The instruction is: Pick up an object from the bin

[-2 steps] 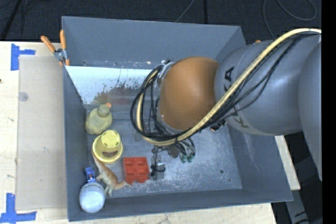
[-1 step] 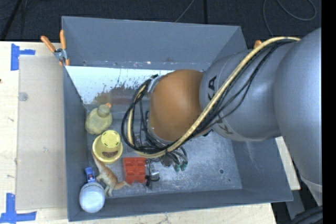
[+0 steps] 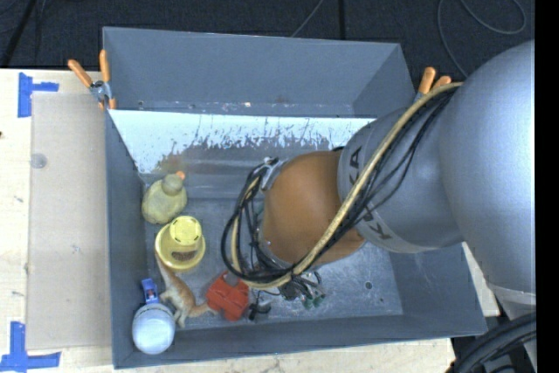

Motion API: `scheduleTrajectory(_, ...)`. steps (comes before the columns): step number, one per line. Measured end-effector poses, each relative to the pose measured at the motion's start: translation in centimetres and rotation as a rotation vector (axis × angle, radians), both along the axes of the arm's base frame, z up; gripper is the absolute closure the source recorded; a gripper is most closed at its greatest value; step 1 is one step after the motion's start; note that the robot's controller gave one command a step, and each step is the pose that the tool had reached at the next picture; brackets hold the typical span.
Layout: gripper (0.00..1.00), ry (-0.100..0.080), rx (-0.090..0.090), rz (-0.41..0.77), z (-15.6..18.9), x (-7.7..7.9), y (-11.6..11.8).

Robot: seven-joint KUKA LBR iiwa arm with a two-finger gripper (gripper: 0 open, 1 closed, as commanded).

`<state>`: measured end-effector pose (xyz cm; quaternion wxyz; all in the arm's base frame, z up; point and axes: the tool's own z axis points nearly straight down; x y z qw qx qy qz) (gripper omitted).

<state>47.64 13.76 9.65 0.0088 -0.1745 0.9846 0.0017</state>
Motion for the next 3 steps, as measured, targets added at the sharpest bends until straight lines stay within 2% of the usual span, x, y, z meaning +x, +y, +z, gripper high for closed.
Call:
scheduleTrajectory(1, 1.00, 0.000, 0.000, 0.000, 0.0, 0.0, 0.0)
scheduleTrajectory(2, 1.00, 0.001, 0.000, 0.010, 10.0, 0.2, 0.7)
scheduleTrajectory(3, 1.00, 0.001, 0.000, 0.010, 10.0, 0.2, 0.7)
